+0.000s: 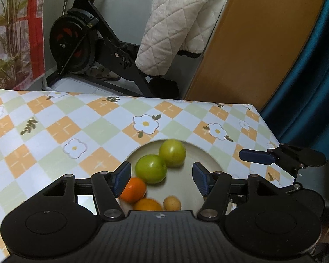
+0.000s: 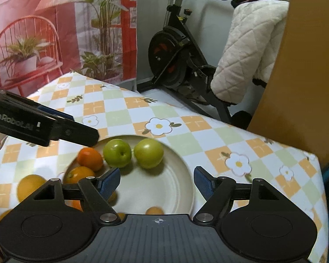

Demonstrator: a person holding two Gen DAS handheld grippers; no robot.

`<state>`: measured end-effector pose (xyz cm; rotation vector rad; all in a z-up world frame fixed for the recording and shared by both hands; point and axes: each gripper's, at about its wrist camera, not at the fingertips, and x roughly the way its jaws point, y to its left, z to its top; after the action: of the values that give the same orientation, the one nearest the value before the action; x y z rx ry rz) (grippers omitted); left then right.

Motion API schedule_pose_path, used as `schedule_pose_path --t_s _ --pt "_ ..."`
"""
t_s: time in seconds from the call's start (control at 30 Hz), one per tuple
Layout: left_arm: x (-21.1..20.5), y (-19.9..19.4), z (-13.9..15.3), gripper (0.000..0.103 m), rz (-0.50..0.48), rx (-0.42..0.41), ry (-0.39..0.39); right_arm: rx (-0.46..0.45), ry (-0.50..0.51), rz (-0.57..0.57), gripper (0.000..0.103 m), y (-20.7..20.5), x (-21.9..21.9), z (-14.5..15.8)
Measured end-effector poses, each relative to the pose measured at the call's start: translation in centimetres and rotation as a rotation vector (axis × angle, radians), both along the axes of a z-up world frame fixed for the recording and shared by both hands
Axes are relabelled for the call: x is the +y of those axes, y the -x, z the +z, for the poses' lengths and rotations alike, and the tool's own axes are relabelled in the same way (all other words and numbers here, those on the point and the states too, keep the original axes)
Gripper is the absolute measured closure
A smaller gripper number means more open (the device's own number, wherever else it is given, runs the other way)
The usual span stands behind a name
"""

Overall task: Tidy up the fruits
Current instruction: 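Open both grippers to drop the green apples into the plate, then move both grippers back from the plate to a yellow lemon on the cloth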

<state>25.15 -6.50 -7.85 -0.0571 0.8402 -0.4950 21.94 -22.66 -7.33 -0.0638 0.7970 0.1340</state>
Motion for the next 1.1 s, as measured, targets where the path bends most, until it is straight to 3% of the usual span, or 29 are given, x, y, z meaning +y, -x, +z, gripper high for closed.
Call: schedule_pose_path --t_s 0.5,1.1 --pt "4.8 5.8 -0.3 0.039 0.062 0.022 -0.024 0.016 -0.085 -0.011 0.032 5.0 3.3 -0.3" --pt "6.5 10.7 -2.2 0.040 0.098 0.100 -0.029 0.047 -0.132 0.035 0.032 9.1 6.6 -1.1"
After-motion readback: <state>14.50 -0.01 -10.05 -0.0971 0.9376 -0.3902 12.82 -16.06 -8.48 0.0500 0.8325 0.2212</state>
